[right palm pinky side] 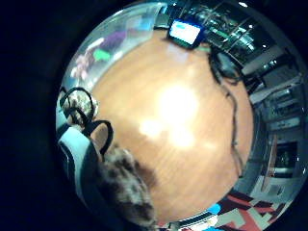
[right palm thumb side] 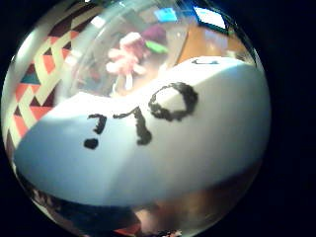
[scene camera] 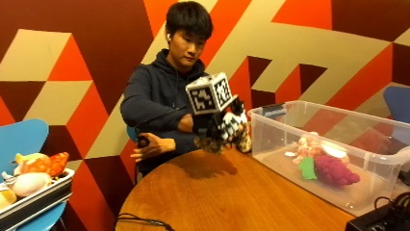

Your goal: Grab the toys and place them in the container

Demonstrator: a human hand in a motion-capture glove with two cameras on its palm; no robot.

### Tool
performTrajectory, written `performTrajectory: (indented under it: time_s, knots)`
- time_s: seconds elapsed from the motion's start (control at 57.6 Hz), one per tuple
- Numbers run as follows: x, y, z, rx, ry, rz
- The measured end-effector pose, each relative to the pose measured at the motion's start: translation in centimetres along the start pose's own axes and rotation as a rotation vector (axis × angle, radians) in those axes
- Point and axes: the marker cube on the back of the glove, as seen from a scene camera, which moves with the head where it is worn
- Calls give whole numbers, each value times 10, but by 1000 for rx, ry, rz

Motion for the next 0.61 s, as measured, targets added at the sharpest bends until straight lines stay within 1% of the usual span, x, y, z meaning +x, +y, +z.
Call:
performTrajectory:
  time_s: [0.087, 0.174, 0.313, 0.382, 0.434, 0.452, 0.521, 0.608]
  knots:
    - [0, -36, -71, 152, 58, 36]
    - [-38, -47, -116, 230, 52, -50]
    - [-100, -75, -162, 269, -3, -158]
    - [-132, -89, -164, 271, -34, -210]
    - [-150, -99, -156, 259, -30, -308]
    - [-157, -102, -152, 248, -37, -311]
    - [-180, -119, -132, 174, -66, -189]
    - [-186, -128, -107, 104, 19, -231]
